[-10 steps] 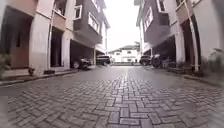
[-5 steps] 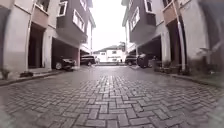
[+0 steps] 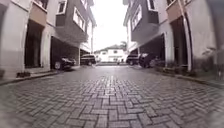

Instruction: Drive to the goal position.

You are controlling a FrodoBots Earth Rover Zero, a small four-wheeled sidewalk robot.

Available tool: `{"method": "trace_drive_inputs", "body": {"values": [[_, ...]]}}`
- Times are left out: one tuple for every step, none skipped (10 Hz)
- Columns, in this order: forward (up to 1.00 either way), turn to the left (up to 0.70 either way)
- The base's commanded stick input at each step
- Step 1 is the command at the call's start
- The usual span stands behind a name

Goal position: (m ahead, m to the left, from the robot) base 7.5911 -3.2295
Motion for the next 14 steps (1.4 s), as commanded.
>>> {"method": "trace_drive_inputs", "body": {"values": [[0.70, 0.00], [0.70, 0.00], [0.70, 0.00], [0.70, 0.00], [0.70, 0.00], [0.70, 0.00], [0.70, 0.00], [0.70, 0.00], [0.70, 0.00], [0.70, 0.00], [0.70, 0.00], [0.70, 0.00], [0.70, 0.00], [0.70, 0.00]]}}
